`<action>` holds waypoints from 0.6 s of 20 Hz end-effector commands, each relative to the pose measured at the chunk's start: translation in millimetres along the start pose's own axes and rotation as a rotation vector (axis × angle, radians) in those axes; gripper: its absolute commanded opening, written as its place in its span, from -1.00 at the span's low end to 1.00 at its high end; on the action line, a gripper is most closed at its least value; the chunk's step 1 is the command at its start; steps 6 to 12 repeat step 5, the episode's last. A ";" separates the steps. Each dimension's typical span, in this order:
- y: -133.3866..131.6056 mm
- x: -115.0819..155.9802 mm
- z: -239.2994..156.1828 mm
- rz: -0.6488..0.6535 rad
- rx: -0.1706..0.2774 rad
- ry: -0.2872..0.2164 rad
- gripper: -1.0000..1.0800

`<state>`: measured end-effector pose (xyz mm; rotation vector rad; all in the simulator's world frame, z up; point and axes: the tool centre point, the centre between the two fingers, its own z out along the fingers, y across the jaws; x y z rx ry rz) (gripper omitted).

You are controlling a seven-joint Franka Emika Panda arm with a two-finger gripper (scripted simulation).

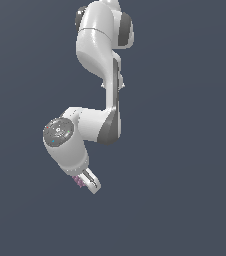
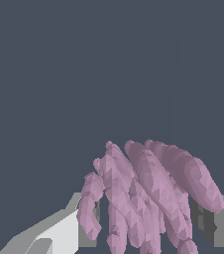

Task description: Pick up the object and move it to a goal position.

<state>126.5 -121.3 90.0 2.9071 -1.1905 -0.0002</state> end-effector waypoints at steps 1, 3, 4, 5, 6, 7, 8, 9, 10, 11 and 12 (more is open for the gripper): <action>-0.6 3.1 -0.6 0.000 0.000 0.000 -1.00; -0.8 4.3 -0.7 0.000 0.000 0.000 -1.00; -0.8 4.5 -0.8 0.000 0.000 0.000 -1.00; -0.8 4.6 -0.8 0.000 0.000 0.000 -1.00; -0.8 4.6 -0.8 0.000 0.000 0.000 -1.00; -0.8 4.6 -0.8 0.000 0.000 0.000 -1.00; -0.8 4.6 -0.8 0.000 0.000 0.000 -1.00; -0.8 4.6 -0.8 0.000 0.000 0.000 -1.00; -0.8 4.6 -0.8 0.000 0.000 0.000 -1.00; -0.8 4.6 -0.8 0.000 0.000 0.000 -1.00; -0.8 4.6 -0.8 0.000 0.000 0.000 -1.00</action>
